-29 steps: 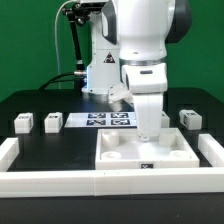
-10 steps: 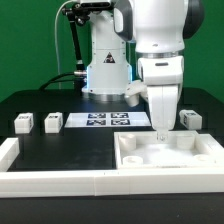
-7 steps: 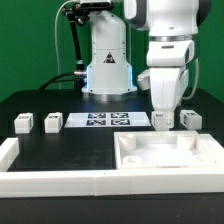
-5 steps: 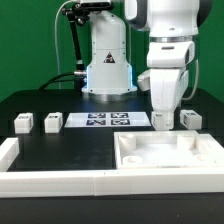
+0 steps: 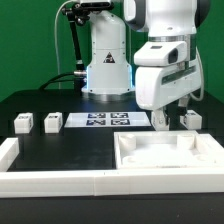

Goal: Assemble square table

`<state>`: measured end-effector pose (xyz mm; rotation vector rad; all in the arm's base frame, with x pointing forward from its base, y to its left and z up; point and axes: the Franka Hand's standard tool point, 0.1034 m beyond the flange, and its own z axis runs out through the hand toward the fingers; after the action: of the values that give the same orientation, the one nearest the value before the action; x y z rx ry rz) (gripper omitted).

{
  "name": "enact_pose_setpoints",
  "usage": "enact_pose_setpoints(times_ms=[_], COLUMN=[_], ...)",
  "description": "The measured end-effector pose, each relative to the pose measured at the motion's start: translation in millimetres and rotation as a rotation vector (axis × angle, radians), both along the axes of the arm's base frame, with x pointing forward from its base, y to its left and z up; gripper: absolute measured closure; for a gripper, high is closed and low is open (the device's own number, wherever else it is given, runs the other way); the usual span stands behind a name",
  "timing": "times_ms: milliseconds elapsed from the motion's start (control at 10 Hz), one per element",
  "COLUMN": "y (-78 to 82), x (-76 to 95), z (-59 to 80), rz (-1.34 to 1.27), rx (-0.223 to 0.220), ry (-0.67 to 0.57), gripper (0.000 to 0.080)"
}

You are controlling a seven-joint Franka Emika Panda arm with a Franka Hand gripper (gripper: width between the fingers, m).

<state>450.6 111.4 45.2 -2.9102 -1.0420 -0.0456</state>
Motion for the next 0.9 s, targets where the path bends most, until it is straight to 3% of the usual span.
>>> enact_pose_setpoints(times_ms=[100,400,700,900], y=[8.6,32.1,36.5,48.8], x=[-9.7,-15.6,-14.0,-29.4], z=[-0.2,0.9,1.8,-3.0], rz=[-0.154,-0.515,-0.691,-0.689], rx=[0.003,0.016,0.030,0.033], ry=[0.018,0.078,0.093,0.090], gripper=[0.0150,0.0150,0.0150,0.0150])
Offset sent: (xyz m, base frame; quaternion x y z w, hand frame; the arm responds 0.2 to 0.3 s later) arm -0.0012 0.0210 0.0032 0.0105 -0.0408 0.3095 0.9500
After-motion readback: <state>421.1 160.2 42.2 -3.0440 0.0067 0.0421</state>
